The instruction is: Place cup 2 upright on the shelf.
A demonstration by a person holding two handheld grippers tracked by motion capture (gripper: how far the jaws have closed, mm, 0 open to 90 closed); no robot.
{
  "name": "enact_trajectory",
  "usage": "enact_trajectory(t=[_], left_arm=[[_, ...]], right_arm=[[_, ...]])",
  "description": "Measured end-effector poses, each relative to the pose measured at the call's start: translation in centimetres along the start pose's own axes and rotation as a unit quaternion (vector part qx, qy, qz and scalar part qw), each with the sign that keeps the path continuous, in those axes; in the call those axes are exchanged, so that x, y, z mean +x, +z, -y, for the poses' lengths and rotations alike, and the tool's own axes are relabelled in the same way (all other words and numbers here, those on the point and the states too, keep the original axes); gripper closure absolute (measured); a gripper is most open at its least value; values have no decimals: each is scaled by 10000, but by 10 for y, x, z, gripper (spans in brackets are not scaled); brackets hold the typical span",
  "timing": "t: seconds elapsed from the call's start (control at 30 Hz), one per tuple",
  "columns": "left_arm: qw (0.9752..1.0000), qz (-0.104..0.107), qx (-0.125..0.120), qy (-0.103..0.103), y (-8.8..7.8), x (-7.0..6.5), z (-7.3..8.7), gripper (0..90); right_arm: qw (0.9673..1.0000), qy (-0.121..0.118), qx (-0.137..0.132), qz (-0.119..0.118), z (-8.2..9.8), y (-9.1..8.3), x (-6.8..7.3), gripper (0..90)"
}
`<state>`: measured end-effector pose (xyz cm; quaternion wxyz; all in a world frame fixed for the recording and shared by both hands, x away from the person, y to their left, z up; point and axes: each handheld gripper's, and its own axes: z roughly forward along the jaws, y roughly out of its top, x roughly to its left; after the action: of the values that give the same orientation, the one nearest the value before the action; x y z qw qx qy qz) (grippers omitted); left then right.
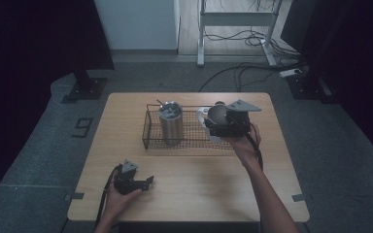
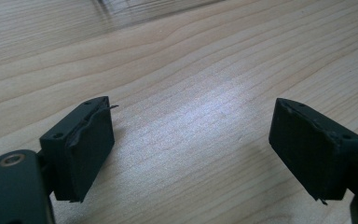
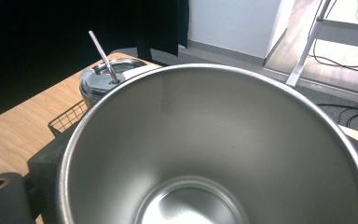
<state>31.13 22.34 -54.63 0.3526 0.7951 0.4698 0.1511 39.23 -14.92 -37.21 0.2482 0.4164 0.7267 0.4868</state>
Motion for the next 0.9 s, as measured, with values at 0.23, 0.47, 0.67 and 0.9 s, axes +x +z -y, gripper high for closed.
enact_trajectory(t=[0.23, 0.47, 0.67, 0.9], left_arm=[[10000, 3, -2, -4, 0, 0, 0, 142], [10000, 5, -14, -11, 0, 0, 0, 142], [10000, 4, -16, -17, 0, 0, 0, 142], [10000, 11, -9, -7, 0, 0, 0, 142]], right_arm=[[10000, -39, 16, 15, -1, 7, -6, 63], [10000, -50, 49, 54, -4, 14, -12, 63], [9999, -24, 91, 79, -3, 20, -17, 62], [9999, 9, 151, 84, 0, 30, -22, 63]])
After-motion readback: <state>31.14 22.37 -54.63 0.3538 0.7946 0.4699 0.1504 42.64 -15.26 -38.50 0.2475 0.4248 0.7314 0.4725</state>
